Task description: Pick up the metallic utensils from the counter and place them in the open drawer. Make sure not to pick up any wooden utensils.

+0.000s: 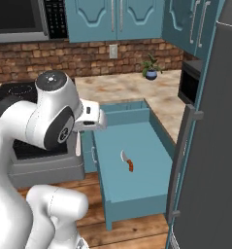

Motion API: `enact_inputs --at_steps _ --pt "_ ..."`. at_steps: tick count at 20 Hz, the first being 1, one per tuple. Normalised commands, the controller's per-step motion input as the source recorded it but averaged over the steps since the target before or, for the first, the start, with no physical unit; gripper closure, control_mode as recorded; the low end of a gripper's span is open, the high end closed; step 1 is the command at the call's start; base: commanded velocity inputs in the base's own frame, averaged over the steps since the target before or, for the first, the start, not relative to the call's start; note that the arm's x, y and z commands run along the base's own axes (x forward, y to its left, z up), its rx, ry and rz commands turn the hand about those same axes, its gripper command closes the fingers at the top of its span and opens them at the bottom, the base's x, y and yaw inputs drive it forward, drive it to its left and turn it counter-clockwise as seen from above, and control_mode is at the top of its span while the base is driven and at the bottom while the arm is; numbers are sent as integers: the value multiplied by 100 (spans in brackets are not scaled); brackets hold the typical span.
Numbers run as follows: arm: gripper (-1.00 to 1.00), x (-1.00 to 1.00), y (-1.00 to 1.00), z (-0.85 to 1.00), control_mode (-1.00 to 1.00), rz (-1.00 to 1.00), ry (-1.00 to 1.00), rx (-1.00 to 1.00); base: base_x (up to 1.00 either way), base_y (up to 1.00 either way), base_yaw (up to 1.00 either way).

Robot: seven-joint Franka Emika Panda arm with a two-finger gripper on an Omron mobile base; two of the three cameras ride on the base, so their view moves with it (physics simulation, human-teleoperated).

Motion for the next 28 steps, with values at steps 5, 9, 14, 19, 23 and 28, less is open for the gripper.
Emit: enact_inputs --at_steps 5,9,14,19,23,28 --pt "100 77 -29 -79 -100 9 12 -2 0 0 0" --pt "100 76 -26 -77 -100 3 17 -10 0 0 0" --pt "100 75 -36 -67 -100 4 15 -11 0 0 0" --pt "100 79 -21 -61 -100 6 5 -7 0 0 0" --pt "100 73 -18 -49 -100 5 2 -2 0 0 0" --pt "100 57 -23 -37 -100 4 0 0 0 0 0"
